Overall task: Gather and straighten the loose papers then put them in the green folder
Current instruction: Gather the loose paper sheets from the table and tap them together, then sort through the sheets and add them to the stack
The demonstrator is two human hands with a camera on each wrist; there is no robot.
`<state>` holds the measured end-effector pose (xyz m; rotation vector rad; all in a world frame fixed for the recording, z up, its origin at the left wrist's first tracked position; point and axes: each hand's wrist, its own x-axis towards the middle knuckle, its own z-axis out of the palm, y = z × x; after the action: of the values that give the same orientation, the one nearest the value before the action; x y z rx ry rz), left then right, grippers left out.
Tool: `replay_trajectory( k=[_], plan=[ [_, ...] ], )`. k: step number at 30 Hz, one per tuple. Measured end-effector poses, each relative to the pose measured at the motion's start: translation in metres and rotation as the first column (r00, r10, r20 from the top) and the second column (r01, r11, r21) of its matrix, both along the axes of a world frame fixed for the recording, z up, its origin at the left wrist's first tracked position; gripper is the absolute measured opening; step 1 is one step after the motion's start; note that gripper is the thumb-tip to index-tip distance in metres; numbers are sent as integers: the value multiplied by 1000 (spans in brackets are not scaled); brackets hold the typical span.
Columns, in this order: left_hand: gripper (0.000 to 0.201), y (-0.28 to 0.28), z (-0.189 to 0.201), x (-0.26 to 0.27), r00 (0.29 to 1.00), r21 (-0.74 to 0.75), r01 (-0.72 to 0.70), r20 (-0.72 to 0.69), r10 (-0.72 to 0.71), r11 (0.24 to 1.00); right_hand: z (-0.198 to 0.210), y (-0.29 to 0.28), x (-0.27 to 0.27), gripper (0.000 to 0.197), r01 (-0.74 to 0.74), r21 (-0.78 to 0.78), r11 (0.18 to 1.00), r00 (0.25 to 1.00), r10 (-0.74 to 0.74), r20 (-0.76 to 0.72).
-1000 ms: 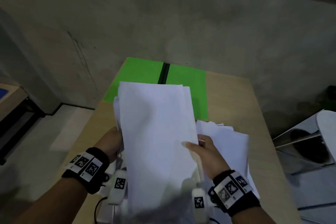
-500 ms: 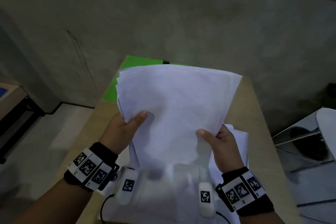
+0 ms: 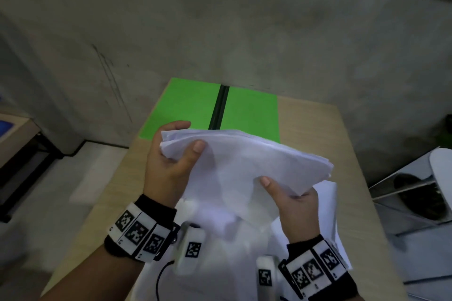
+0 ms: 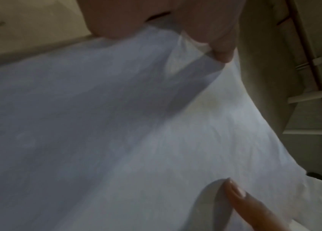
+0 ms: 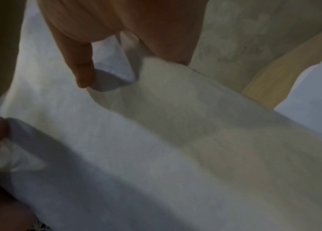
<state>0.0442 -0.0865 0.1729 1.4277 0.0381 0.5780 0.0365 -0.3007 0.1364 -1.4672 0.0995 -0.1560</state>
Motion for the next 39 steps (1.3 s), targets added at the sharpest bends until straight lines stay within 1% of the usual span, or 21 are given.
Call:
replay_trajectory(
  k=[2,3,5,7,8,12,15,17,22,24,25,26,27,28,29,30,31,33,36,38,39],
  plan=[
    [72,-1,3,0,1000,-47,-23,4,24,999,2,-2,0,19,-8,-24,1000,999,9,40],
    [66,-1,3,0,999,-53,-42,2,42,998,2,-3,-1,23,-20,-42,999,999,22,45],
    [48,-3,4,0,996,-71,-90,22,91,993,-3,-4,-3,47,-47,-64,997,998,49,31],
    [41,-6,6,2,989,-79,-141,25,143,987,-9,-5,-5,72,-71,-78,994,997,72,4],
    [39,-6,8,3,986,-73,-163,12,165,984,-11,-5,-5,74,-80,-76,994,997,80,-4],
    [30,-9,10,14,976,-116,-207,-91,197,972,-16,-5,-1,35,-95,-91,991,994,90,-61],
    [16,-8,7,21,969,-157,-204,-176,176,966,-23,-5,3,19,-153,-95,984,982,141,-125],
    [15,-5,8,23,972,-131,-194,-159,172,972,-23,-5,4,16,-143,-92,985,982,131,-133],
    [32,4,25,13,987,-61,-158,-5,158,986,-10,-9,2,20,-41,-66,997,999,38,-33],
    [52,9,21,8,996,-40,-66,50,68,997,-7,-11,-1,26,-38,-58,998,999,38,9],
    [66,11,14,8,999,-32,15,43,-13,999,-9,-12,-3,28,-53,-58,997,999,54,9],
    [78,14,3,7,996,-20,84,2,-84,996,-13,-12,-5,29,-82,-69,994,997,82,-9],
    [85,13,-7,6,990,10,130,-65,-129,991,-17,-11,-7,31,-119,-87,989,992,116,-43],
    [83,10,-15,5,981,71,148,-136,-137,986,-25,-10,-8,33,-145,-104,984,987,137,-84],
    [72,7,-22,3,972,131,153,-198,-126,979,-32,-9,-9,33,-157,-119,980,982,142,-127],
    [58,3,-29,2,963,153,154,-246,-113,976,-38,-7,-10,32,-153,-123,981,977,132,-165],
    [44,-2,-32,1,951,136,157,-288,-112,978,-40,-6,-10,29,-136,-119,984,974,111,-196],
    [28,-3,-38,3,928,86,164,-352,-124,983,-40,-8,-8,19,-80,-104,991,971,54,-234],
    [24,4,-48,14,905,76,236,-380,-191,969,-31,-24,-1,14,34,-127,991,971,-63,-232],
    [22,9,-59,21,870,149,328,-433,-236,933,-21,-42,2,7,123,-147,981,965,-153,-215],
    [16,10,-67,23,833,199,377,-499,-238,905,-15,-49,1,8,163,-148,975,961,-191,-199]
  ],
)
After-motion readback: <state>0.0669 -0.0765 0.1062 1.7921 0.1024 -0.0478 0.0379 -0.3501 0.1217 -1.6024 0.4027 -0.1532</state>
